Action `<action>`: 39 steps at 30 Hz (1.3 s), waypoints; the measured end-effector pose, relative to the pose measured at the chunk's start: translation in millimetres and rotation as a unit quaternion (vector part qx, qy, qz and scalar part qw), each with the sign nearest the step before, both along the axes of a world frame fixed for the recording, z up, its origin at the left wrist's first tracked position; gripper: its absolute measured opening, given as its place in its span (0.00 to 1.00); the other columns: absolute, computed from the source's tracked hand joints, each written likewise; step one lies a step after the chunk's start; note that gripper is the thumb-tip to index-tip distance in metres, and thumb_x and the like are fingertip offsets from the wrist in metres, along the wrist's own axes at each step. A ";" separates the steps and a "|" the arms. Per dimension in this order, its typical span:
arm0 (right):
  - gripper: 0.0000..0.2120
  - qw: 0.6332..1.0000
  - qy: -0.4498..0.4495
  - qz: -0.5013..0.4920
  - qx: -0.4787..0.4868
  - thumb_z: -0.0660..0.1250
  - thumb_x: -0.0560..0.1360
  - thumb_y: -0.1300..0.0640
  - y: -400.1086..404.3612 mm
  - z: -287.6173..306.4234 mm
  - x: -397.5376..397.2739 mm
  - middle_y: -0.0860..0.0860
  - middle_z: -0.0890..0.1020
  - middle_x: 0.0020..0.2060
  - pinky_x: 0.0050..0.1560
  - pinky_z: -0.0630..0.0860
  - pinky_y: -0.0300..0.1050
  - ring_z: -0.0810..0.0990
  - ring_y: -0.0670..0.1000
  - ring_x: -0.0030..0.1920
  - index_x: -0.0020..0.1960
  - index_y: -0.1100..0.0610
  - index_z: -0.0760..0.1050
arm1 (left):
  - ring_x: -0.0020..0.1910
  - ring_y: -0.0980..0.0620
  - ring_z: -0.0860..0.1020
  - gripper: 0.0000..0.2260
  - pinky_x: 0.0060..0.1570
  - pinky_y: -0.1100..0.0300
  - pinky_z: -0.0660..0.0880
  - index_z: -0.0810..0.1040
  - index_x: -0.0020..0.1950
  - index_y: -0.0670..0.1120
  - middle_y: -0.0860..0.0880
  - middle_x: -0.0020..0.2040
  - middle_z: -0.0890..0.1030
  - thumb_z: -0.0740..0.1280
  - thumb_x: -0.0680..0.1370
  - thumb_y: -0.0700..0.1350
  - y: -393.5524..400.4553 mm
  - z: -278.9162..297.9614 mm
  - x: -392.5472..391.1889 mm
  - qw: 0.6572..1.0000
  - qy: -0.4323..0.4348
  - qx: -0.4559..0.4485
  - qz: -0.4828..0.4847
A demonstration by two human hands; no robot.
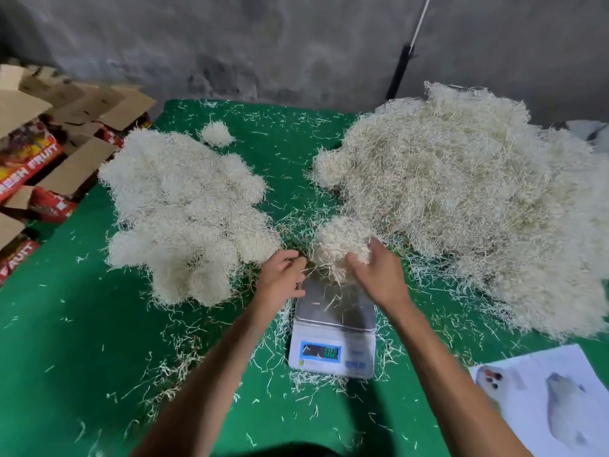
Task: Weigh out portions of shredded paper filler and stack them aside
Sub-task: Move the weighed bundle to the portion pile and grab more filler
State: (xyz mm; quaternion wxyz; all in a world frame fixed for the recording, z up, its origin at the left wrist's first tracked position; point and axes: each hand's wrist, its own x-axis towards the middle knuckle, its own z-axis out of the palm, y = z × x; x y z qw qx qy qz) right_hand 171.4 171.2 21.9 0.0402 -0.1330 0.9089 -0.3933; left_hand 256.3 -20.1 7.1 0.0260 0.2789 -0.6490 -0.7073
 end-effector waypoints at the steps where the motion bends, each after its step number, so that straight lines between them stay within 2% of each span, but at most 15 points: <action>1: 0.31 0.998 -0.023 0.042 0.035 0.66 0.80 0.40 4.1 -11.3 5.4 0.50 0.82 0.34 0.34 0.79 0.36 0.80 0.39 0.28 0.73 0.59 0.69 | 0.51 0.48 0.84 0.10 0.40 0.57 0.83 0.79 0.61 0.47 0.48 0.53 0.82 0.70 0.81 0.47 2.8 -9.0 2.3 1.000 -0.014 -0.028 -0.004; 3: 0.33 0.984 -0.095 0.105 0.105 0.63 0.80 0.36 13.4 -29.5 14.5 0.53 0.85 0.48 0.56 0.83 0.50 0.85 0.45 0.42 0.78 0.54 0.63 | 0.50 0.49 0.83 0.06 0.40 0.59 0.82 0.79 0.56 0.48 0.50 0.51 0.81 0.69 0.81 0.47 6.2 -24.1 8.1 0.998 -0.034 -0.044 -0.014; 4: 0.35 0.978 -0.106 0.107 0.146 0.61 0.79 0.32 19.8 -35.7 17.0 0.54 0.85 0.55 0.59 0.82 0.54 0.86 0.49 0.47 0.78 0.52 0.63 | 0.50 0.49 0.83 0.06 0.41 0.59 0.82 0.78 0.58 0.48 0.49 0.53 0.81 0.68 0.82 0.47 6.2 -28.7 11.4 0.998 -0.046 -0.042 -0.016; 5: 0.35 0.977 -0.088 0.081 0.179 0.58 0.79 0.29 27.0 -39.2 18.2 0.54 0.85 0.56 0.56 0.83 0.53 0.86 0.50 0.47 0.77 0.51 0.65 | 0.51 0.49 0.83 0.08 0.42 0.58 0.83 0.78 0.60 0.47 0.48 0.54 0.81 0.68 0.82 0.46 5.3 -32.4 14.2 0.998 -0.056 -0.039 -0.016; 7: 0.37 0.981 0.009 -0.025 0.192 0.53 0.78 0.25 43.6 -41.6 18.7 0.51 0.87 0.47 0.43 0.84 0.45 0.85 0.45 0.36 0.72 0.51 0.71 | 0.51 0.48 0.83 0.11 0.43 0.57 0.83 0.78 0.63 0.45 0.47 0.56 0.81 0.68 0.82 0.46 2.3 -40.7 17.7 0.997 -0.059 -0.039 -0.018; 9: 0.37 0.982 0.074 -0.106 0.135 0.50 0.80 0.26 59.1 -40.0 21.5 0.50 0.86 0.42 0.33 0.82 0.42 0.82 0.42 0.30 0.67 0.54 0.76 | 0.50 0.49 0.84 0.11 0.43 0.57 0.83 0.78 0.64 0.45 0.47 0.57 0.81 0.68 0.82 0.46 -0.2 -43.9 21.6 0.997 -0.059 -0.044 -0.008; 11: 0.33 0.983 0.086 -0.138 0.089 0.51 0.83 0.32 70.0 -42.3 25.1 0.52 0.87 0.44 0.31 0.77 0.38 0.81 0.43 0.28 0.64 0.57 0.78 | 0.50 0.49 0.84 0.11 0.43 0.58 0.83 0.77 0.65 0.45 0.47 0.57 0.81 0.67 0.82 0.45 -2.0 -46.9 23.8 0.998 -0.053 -0.045 -0.001; 14: 0.24 0.985 0.062 -0.137 0.085 0.55 0.86 0.42 72.6 -50.4 32.6 0.56 0.86 0.49 0.33 0.70 0.34 0.79 0.43 0.32 0.62 0.60 0.78 | 0.50 0.48 0.84 0.11 0.42 0.59 0.82 0.77 0.64 0.45 0.46 0.55 0.82 0.67 0.82 0.46 -1.8 -48.8 27.5 0.998 -0.044 -0.052 0.003; 18: 0.22 0.990 0.017 -0.131 0.055 0.56 0.86 0.44 66.5 -60.6 46.9 0.55 0.86 0.54 0.43 0.80 0.45 0.83 0.51 0.39 0.64 0.60 0.77 | 0.49 0.47 0.84 0.14 0.42 0.58 0.83 0.78 0.63 0.42 0.44 0.54 0.83 0.66 0.83 0.50 -1.1 -53.2 33.6 0.996 -0.055 -0.069 -0.012; 21: 0.22 0.991 0.006 -0.130 0.043 0.57 0.86 0.45 64.2 -65.3 53.9 0.54 0.86 0.51 0.33 0.75 0.39 0.80 0.43 0.34 0.64 0.60 0.78 | 0.49 0.47 0.85 0.15 0.48 0.52 0.84 0.79 0.62 0.42 0.45 0.53 0.84 0.67 0.82 0.51 -0.7 -55.9 38.1 0.995 -0.063 -0.077 -0.015; 24: 0.23 0.990 -0.005 -0.138 0.036 0.56 0.86 0.44 63.7 -70.1 57.6 0.55 0.86 0.52 0.31 0.74 0.39 0.78 0.40 0.33 0.65 0.61 0.77 | 0.48 0.47 0.85 0.15 0.48 0.50 0.84 0.79 0.62 0.42 0.45 0.53 0.84 0.66 0.82 0.51 -1.0 -59.5 40.4 0.994 -0.062 -0.086 -0.017; 30: 0.23 0.989 -0.017 -0.144 0.038 0.57 0.86 0.44 64.4 -75.4 62.6 0.55 0.86 0.53 0.33 0.83 0.53 0.85 0.54 0.34 0.65 0.61 0.77 | 0.46 0.47 0.85 0.14 0.46 0.47 0.84 0.79 0.59 0.42 0.46 0.50 0.84 0.66 0.82 0.51 -3.1 -66.3 44.7 0.994 -0.048 -0.094 -0.008; 33: 0.22 0.988 -0.005 -0.140 0.065 0.56 0.86 0.43 65.8 -78.2 63.6 0.54 0.86 0.49 0.29 0.80 0.47 0.81 0.51 0.27 0.65 0.60 0.77 | 0.46 0.46 0.85 0.11 0.45 0.48 0.84 0.80 0.55 0.45 0.46 0.49 0.85 0.66 0.82 0.52 -5.2 -68.2 46.2 0.994 -0.045 -0.101 -0.004; 35: 0.23 0.986 0.012 -0.130 0.100 0.54 0.86 0.42 66.5 -80.0 66.0 0.52 0.85 0.41 0.31 0.77 0.42 0.79 0.48 0.27 0.65 0.58 0.77 | 0.46 0.45 0.85 0.10 0.45 0.47 0.84 0.79 0.53 0.46 0.46 0.48 0.85 0.67 0.82 0.52 -6.5 -70.0 46.0 0.994 -0.045 -0.103 -0.001; 39: 0.23 0.986 0.015 -0.132 0.102 0.53 0.86 0.41 64.7 -82.0 67.6 0.48 0.80 0.32 0.33 0.76 0.42 0.75 0.47 0.25 0.66 0.57 0.76 | 0.44 0.48 0.85 0.08 0.44 0.46 0.84 0.78 0.52 0.48 0.45 0.49 0.84 0.66 0.82 0.52 -9.1 -71.4 43.1 0.994 -0.033 -0.109 0.001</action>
